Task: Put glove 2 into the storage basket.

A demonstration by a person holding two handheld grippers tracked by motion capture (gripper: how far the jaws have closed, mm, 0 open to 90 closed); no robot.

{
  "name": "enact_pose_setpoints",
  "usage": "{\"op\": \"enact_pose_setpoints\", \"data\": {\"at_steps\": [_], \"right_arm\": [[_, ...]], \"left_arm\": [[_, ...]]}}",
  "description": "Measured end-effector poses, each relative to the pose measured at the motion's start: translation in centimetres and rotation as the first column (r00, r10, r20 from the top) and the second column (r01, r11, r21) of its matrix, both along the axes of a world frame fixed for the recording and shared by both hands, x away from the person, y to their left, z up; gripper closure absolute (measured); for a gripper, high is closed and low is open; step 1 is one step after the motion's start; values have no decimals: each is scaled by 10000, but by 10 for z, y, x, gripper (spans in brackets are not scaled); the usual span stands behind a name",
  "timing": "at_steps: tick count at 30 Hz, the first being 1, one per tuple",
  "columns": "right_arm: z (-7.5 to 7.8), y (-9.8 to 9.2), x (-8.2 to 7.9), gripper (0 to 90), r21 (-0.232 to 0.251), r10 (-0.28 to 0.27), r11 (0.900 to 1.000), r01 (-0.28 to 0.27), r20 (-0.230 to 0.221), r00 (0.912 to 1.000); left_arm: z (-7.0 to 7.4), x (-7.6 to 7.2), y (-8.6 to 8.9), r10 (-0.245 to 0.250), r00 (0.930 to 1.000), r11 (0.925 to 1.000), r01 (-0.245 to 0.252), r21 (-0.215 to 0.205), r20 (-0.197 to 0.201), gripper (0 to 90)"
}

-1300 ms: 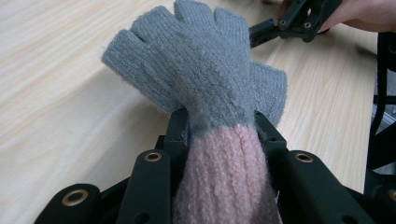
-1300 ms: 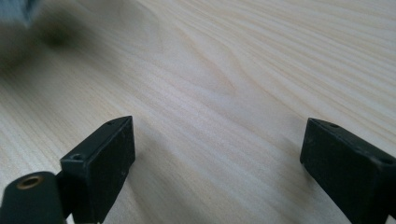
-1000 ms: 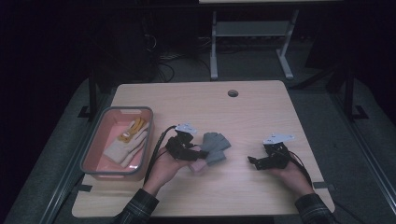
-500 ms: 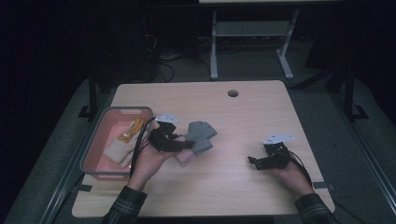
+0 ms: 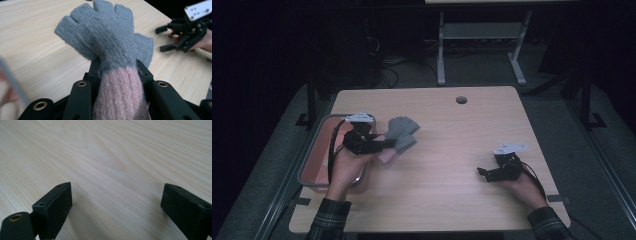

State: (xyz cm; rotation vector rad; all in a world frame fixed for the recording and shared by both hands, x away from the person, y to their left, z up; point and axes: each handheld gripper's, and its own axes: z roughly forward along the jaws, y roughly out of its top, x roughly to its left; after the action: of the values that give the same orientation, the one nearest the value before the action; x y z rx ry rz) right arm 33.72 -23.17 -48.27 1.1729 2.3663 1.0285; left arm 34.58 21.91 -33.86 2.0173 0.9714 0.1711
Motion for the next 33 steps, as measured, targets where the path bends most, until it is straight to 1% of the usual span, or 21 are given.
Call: {"op": "enact_pose_setpoints", "data": {"at_steps": [3, 7, 10, 12, 16, 17, 18, 19, 20, 21, 25, 28, 29, 33], "right_arm": [[0, 0, 0, 99, -2, 2, 10000, -2, 6, 10000], [0, 0, 0, 99, 0, 0, 10000, 0, -1, 10000], [0, 0, 0, 98, 2, -4, 10000, 4, -6, 10000], [0, 0, 0, 99, 1, -1, 10000, 1, -6, 10000], [0, 0, 0, 98, 0, -1, 10000, 1, -3, 10000], [0, 0, 0, 99, -1, 3, 10000, -3, -2, 10000], [0, 0, 0, 99, 1, 0, 10000, 0, -3, 10000], [0, 0, 0, 99, 0, 1, 10000, -1, -3, 10000], [0, 0, 0, 99, -18, 17, 10000, -17, 41, 10000], [0, 0, 0, 98, -18, 24, 10000, -24, 44, 10000], [0, 0, 0, 99, -18, 24, 10000, -24, 50, 10000], [0, 0, 0, 99, -18, 22, 10000, -22, 48, 10000], [0, 0, 0, 98, -17, 19, 10000, -19, 45, 10000], [0, 0, 0, 99, -17, 26, 10000, -26, 47, 10000]], "left_arm": [[4, 0, 14, 394, 9991, 9992, -396, 78, 145, 648], [7, 0, 30, 889, 9957, 9958, -894, 177, 265, 648], [7, -1, 44, 1263, 9916, 9916, -1270, 243, 287, 648], [7, -1, 52, 1521, 9880, 9881, -1526, 173, 276, 648], [9, -1, 70, 1878, 9816, 9816, -1888, 279, 337, 648], [9, -1, 75, 1990, 9795, 9793, -2000, 313, 321, 647], [8, -1, 79, 2177, 9756, 9751, -2187, 377, 291, 647], [7, -1, 84, 2252, 9739, 9728, -2263, 492, 268, 647], [5, -1, 89, 2437, 9696, 9682, -2446, 517, 230, 647], [4, -1, 93, 2530, 9673, 9652, -2537, 627, 199, 647], [-2, 1, 107, 2865, 9581, 9552, -2862, 757, 66, 646], [-9, 4, 113, 2997, 9540, 9508, -2980, 854, -84, 645], [-13, 5, 114, 3023, 9531, 9494, -2996, 947, -156, 645], [-25, 11, 112, 3067, 9510, 9461, -3001, 1219, -394, 644]]}}
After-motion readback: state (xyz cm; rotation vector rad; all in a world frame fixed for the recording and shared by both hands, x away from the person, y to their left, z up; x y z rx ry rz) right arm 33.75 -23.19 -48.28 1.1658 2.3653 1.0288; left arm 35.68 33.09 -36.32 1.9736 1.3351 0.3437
